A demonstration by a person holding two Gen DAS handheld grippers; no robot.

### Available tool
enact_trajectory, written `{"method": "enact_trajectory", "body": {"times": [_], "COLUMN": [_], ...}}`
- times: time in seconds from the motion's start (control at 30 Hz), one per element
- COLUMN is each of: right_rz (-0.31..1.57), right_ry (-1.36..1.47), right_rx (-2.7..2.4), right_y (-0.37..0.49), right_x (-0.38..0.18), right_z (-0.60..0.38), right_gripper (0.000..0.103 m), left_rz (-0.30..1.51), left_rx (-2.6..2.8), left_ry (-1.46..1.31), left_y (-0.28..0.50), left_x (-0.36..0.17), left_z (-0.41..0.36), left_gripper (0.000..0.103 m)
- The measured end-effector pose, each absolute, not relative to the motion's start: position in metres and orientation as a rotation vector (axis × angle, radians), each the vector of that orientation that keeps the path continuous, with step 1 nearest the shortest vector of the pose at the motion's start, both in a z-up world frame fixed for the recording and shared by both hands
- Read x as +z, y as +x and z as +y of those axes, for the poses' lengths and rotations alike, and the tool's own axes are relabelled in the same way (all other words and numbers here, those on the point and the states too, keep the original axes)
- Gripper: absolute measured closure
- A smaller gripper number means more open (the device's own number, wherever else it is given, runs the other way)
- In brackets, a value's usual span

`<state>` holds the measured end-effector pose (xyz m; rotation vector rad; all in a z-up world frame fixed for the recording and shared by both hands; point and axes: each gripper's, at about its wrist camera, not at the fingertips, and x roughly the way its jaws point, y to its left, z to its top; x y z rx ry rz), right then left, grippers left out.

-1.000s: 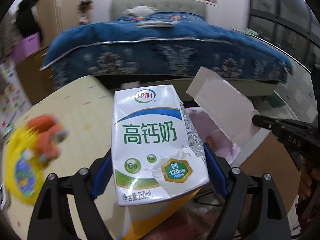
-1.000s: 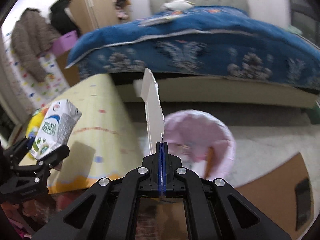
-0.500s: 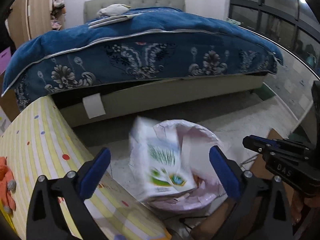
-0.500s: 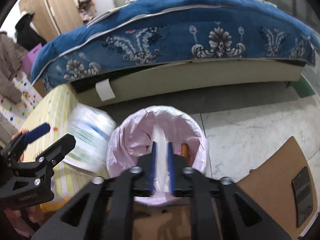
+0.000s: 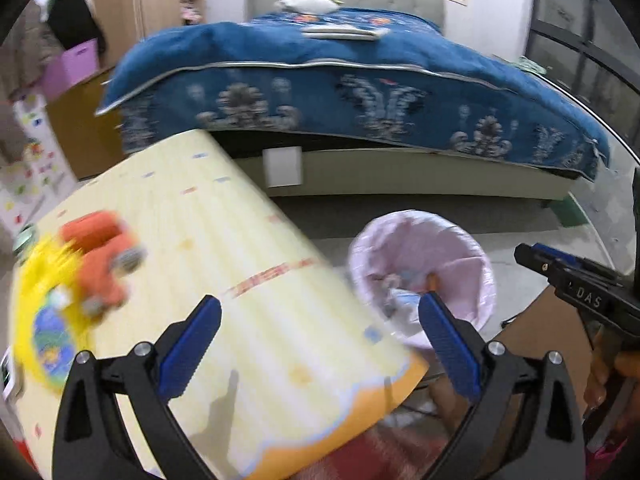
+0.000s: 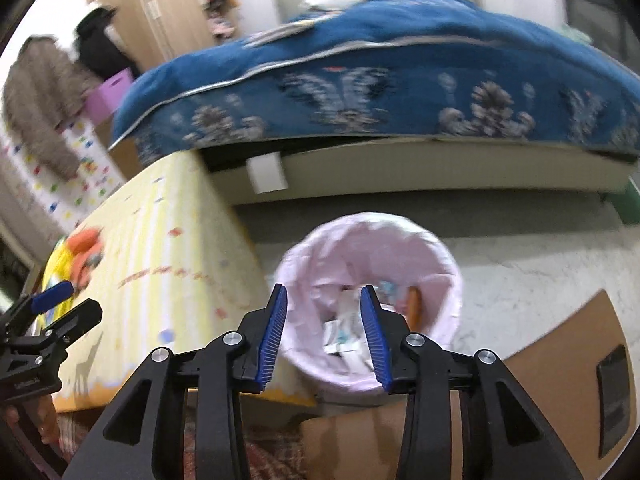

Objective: Collect trash
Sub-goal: 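Move both grippers back over the table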

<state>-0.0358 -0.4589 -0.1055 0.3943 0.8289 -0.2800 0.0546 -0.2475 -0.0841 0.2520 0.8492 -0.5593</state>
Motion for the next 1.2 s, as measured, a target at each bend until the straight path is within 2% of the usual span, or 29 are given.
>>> {"method": "enact_trajectory", "body": {"times": [0.1,0.63,0.67,0.77,0.8,1.2], "right_rz": [0.834,0.851,0.852,0.864,0.867,0.951], "right_ry": [0.328,0.056,0.052,0.031,0.028,0.039], "right_rx": [-0.199,0.143,0.152,0.175,0.183,0.292], "right_y": [-0.025,0.05,0.056,0.079,0.085,0.177], "right_x": [-0.096,-0.065,-0.066,-0.071,-0.072,-0.101], "right_z": [-0.423,-0.24,-0.233,-0.215,-0.21,-0.17], "right_gripper": [0.053,0.046,0.047,0.063,0.065,0.065], "left_rz": [0.851,0.82,0.821,0.817,0.815,0.813], "left_rx": [-0.517,-0.102,-0.083,-0.051,-0.046,-0.035], "left_ry": [0.224,0.074,0.063,0.047,0.045,0.019], "left_y": [0.05,0.06,0.062,0.068,0.072,0.107], "left_x": [-0.078,-0.076,-0.077,-0.078,-0.078,-0.082], "left_z": [-0.214,-0.003,0.007,0.027,0.03,0.041], "left_gripper": [0.007,0.007,0.007,0.007,0.007,0.007]}}
